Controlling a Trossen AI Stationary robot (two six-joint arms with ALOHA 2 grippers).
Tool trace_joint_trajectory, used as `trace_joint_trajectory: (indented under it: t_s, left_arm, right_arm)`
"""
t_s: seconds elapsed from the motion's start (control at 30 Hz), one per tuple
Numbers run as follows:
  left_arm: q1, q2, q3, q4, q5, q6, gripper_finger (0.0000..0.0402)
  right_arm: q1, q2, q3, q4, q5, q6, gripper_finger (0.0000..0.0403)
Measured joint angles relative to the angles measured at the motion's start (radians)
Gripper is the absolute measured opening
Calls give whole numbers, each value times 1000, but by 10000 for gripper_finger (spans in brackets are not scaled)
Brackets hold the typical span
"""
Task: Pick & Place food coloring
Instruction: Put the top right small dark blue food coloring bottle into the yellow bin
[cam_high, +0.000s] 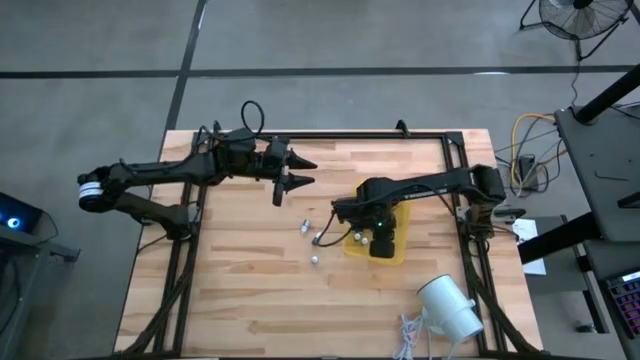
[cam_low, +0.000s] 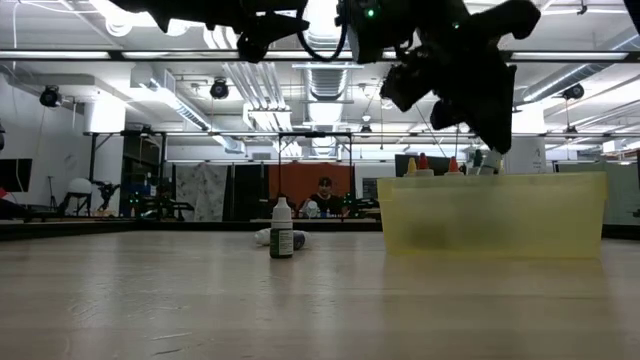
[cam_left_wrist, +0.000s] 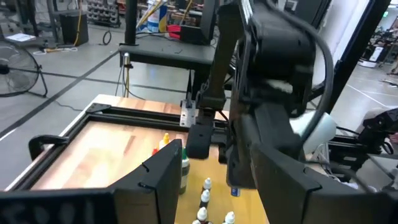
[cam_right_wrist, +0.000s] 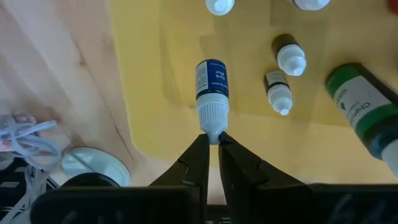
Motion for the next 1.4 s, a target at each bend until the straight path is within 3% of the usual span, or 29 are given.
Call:
trace_joint_trajectory:
  t_s: [0.57, 1.4]
  left_arm:
    - [16, -4, 0, -12, 0, 20, 163]
    - [16, -4, -1, -12, 0, 14, 163]
  right_arm:
    - [-11, 135, -1, -6, 0, 10, 26]
    - [-47, 144, 0, -6, 2, 6, 26]
